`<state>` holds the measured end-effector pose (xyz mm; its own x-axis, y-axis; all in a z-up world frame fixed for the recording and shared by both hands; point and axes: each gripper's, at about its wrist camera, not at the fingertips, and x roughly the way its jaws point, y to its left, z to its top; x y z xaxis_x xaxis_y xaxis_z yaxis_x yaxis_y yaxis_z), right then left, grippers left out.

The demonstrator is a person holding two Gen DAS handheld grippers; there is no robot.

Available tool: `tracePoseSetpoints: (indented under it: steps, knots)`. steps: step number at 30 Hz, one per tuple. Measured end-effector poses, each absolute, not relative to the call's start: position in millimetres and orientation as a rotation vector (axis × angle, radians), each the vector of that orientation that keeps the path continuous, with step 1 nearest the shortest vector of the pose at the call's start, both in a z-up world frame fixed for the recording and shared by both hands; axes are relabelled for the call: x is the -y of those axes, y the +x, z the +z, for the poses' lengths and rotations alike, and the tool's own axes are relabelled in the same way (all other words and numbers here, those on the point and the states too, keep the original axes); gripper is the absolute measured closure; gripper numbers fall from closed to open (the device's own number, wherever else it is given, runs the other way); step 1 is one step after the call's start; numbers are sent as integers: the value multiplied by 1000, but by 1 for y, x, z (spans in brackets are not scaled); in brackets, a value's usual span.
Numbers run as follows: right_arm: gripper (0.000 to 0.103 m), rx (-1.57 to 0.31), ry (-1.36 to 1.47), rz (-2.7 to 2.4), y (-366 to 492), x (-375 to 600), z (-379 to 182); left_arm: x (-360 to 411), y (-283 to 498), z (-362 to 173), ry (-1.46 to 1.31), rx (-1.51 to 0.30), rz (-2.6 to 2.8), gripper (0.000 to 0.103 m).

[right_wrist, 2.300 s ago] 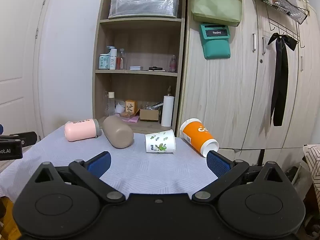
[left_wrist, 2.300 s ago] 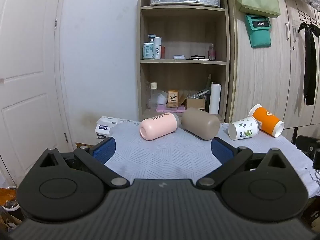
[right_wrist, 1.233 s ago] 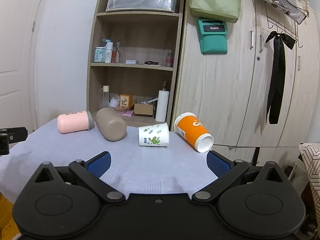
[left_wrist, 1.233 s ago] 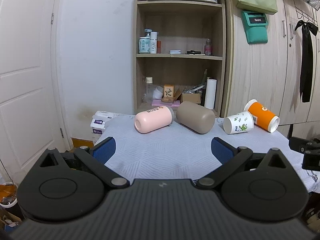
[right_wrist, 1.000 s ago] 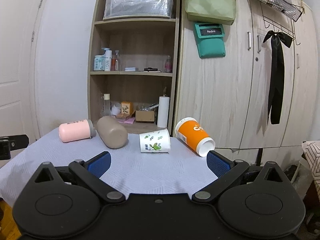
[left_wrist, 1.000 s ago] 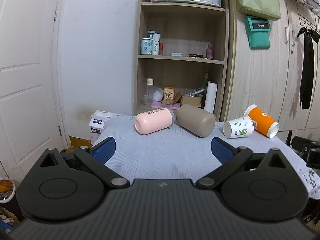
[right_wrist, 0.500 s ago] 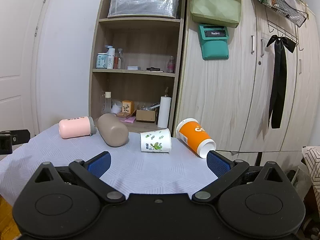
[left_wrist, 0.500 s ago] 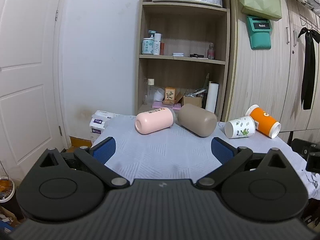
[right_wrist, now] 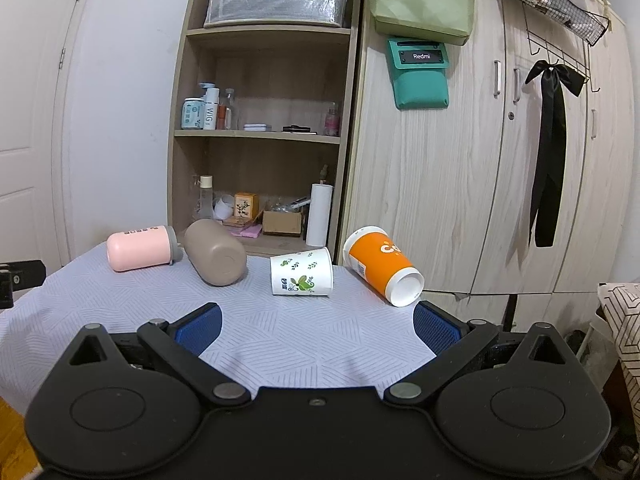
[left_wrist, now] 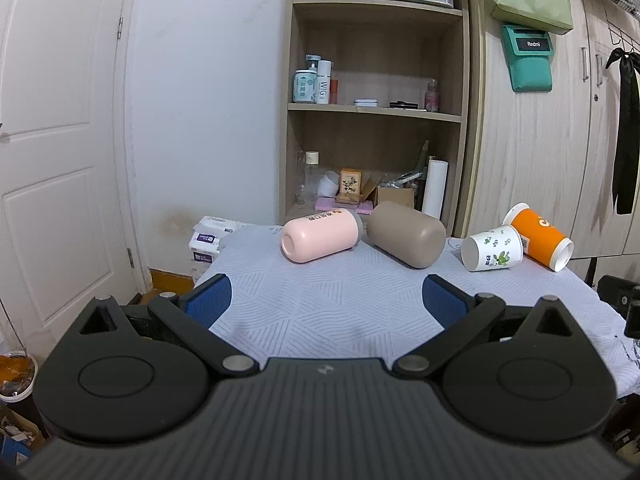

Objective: Flip cup upright

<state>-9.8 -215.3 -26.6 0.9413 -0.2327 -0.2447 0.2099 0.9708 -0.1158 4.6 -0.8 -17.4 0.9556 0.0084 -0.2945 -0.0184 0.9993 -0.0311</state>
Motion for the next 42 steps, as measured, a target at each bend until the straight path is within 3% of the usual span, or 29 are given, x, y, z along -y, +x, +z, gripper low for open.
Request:
tracePoseSetpoints:
  steps: [20,33,42]
  knots:
    - [0,-296,-73,-223,-1,223,-31,11,23,-9,9,-321,-30,0]
    - [0,-399,121,-16,56,257,-42,55,115,16,78,-590,-432,0]
    - [2,-509,300,171,116,282,-57,91,184,25,178,-665,-545,3]
